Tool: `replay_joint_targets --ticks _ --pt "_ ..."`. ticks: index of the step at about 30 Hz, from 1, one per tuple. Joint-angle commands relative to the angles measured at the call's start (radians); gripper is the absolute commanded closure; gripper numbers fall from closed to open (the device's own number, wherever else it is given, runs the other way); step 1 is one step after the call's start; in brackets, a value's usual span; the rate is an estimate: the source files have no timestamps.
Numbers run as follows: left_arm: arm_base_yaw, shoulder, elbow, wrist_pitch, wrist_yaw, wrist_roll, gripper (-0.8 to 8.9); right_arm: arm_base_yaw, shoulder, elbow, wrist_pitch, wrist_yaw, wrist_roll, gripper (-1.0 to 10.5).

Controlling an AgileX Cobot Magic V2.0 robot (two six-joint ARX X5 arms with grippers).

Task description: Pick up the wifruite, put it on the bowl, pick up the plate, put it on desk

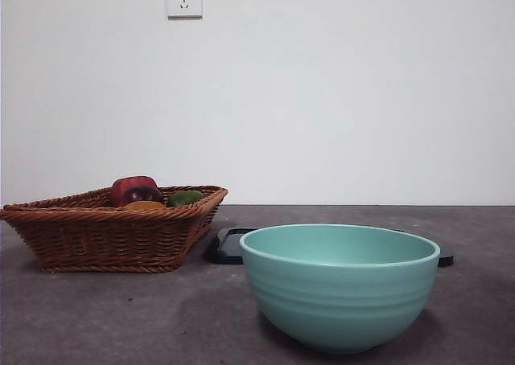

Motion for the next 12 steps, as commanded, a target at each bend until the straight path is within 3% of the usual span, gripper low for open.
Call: replay_joint_targets --ticks 1,12 --pt "0.000 -0.002 -0.020 -0.004 0.000 0.011 7.95 -0.002 -0.003 -0.007 0.000 0.000 0.011 9.3" --pt "0.000 -0.002 -0.020 -0.004 0.000 0.011 7.95 -0.002 -0.003 -0.007 0.021 0.000 0.011 9.3"
